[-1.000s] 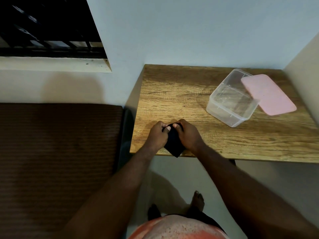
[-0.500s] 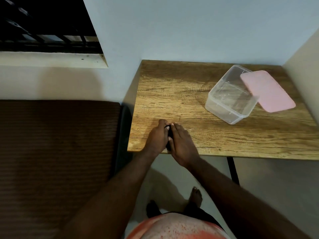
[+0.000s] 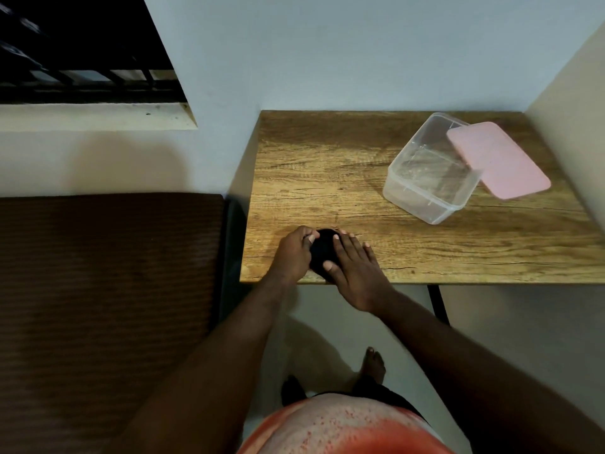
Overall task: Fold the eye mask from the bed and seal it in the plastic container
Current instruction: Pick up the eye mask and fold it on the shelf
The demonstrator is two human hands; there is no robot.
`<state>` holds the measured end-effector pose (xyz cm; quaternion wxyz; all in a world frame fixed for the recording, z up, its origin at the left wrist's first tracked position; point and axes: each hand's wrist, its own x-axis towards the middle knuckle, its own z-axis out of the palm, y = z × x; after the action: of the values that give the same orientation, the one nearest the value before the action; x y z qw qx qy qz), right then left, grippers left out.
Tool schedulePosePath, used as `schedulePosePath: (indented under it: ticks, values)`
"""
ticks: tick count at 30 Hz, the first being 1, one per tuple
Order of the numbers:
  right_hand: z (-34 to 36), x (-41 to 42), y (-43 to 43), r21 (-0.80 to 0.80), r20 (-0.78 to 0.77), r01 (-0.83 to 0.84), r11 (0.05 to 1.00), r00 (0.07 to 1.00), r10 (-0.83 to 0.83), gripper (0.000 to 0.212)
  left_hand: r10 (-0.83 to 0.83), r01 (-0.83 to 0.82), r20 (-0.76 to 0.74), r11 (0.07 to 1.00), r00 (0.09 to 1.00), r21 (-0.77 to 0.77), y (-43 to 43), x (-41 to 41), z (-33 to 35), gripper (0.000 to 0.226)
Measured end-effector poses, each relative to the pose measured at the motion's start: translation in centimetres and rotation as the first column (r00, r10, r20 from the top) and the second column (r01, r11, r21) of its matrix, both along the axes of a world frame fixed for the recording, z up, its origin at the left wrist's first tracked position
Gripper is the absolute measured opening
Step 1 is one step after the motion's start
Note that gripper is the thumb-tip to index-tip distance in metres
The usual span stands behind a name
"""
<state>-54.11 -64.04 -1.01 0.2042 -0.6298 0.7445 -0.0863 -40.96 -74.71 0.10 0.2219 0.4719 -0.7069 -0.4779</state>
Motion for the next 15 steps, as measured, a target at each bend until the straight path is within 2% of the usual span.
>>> schedulePosePath:
  ticks: [2, 3, 5, 6, 8, 10, 11, 13, 15]
  values:
    - [1.5, -0.8, -1.1, -0.06, 0.262, 0.068, 0.996, 0.964, -0.05, 0.06, -0.06, 0.06, -0.019, 0.998, 0.998, 0.007, -0.1, 0.5, 0.2, 0.02]
    - [2.4, -1.2, -1.6, -0.079, 0.418, 0.139, 0.987, 0.904, -0.094, 0.056, -0.105, 0.105, -0.031, 0.994, 0.994, 0.015, -0.1, 0.7, 0.4, 0.019]
    - [4.3, -1.8, -2.4, 0.015, 0.63, 0.254, 0.967, 0.749, -0.206, 0.062, -0.216, 0.217, -0.064, 0.976, 0.974, 0.019, -0.2, 0.9, 1.1, 0.017]
    - [4.9, -2.3, -2.7, 0.071, 0.671, 0.255, 0.964, 0.703, -0.236, 0.062, -0.269, 0.271, -0.093, 0.962, 0.959, 0.017, -0.2, 0.8, 1.5, 0.016]
    - [5.3, -2.9, -3.0, 0.171, 0.752, 0.198, 0.965, 0.607, -0.258, 0.041, -0.32, 0.327, -0.159, 0.945, 0.934, 0.016, -0.1, 0.5, 2.6, 0.015]
    - [5.5, -2.7, -3.1, 0.221, 0.826, 0.199, 0.955, 0.482, -0.292, 0.031, -0.29, 0.296, -0.165, 0.955, 0.943, 0.009, 0.0, 0.2, 3.3, 0.012]
    - [5.4, -2.5, -3.1, 0.212, 0.84, 0.236, 0.949, 0.453, -0.3, 0.029, -0.248, 0.252, -0.156, 0.968, 0.956, 0.009, 0.2, 0.1, 3.5, 0.013]
    - [5.0, -1.9, -3.3, 0.141, 0.826, 0.338, 0.93, 0.478, -0.299, 0.026, -0.088, 0.094, -0.132, 0.995, 0.987, 0.041, 0.9, -0.3, 3.4, 0.015]
    - [4.5, -1.1, -3.5, 0.076, 0.788, 0.417, 0.906, 0.531, -0.31, 0.027, 0.126, -0.105, -0.11, 0.978, 0.986, 0.182, 1.5, -0.9, 3.0, 0.024]
